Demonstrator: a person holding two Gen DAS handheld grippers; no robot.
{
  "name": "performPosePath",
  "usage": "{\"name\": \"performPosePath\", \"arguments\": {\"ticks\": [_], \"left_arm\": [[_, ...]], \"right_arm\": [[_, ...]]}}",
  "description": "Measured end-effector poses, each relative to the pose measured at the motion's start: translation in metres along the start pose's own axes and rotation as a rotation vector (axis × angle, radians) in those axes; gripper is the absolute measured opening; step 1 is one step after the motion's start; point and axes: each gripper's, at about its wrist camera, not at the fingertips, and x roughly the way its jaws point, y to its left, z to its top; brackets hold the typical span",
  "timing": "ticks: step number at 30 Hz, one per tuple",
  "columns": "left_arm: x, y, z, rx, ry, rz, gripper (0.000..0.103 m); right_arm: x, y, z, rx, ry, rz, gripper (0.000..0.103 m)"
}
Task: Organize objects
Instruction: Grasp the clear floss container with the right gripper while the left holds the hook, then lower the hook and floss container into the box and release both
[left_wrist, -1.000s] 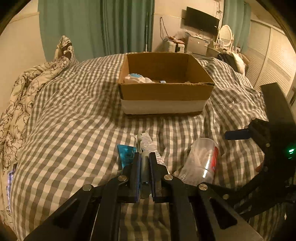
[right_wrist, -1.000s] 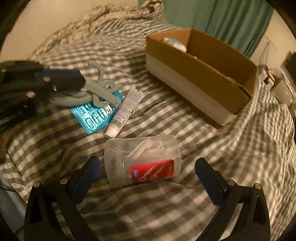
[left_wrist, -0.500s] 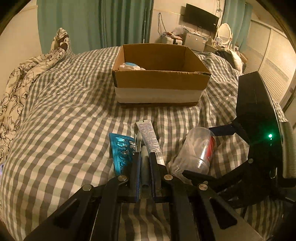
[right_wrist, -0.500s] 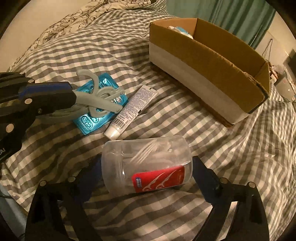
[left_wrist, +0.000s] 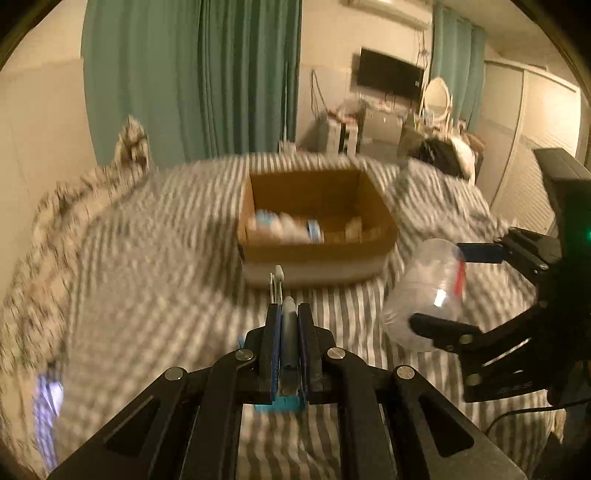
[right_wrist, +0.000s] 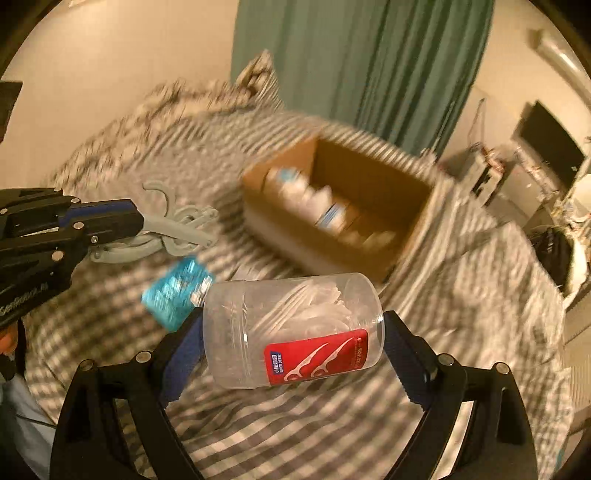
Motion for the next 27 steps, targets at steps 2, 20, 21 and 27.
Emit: {"name": "performPosePath", "arguments": {"ticks": [2,20,21,27], "left_arm": [[-0.004,0.003,0.019,0.002,-0.034,0.001,0.009],[0.105,-0.005,0.136,0.002,-0.067,-0.002,0.009],[0.112,-0.004,0.136,0.001,-0.059,-0.001,0.009],[0.158,0.001,0.134,0.018,-0.014,0.027,0.009]], "right_arm": [[-0.010,-0.008,0.015,0.020,-0.036,-0.015,0.092],[0.027,-0.080,0.126,0.162,-0.187,-0.096,0.092],[0.038,-0.084,0.130,0.172,-0.178,-0.092,0.092],[0.088,-0.098,0.137,0.187,-0.133,-0.083,0.092]]}}
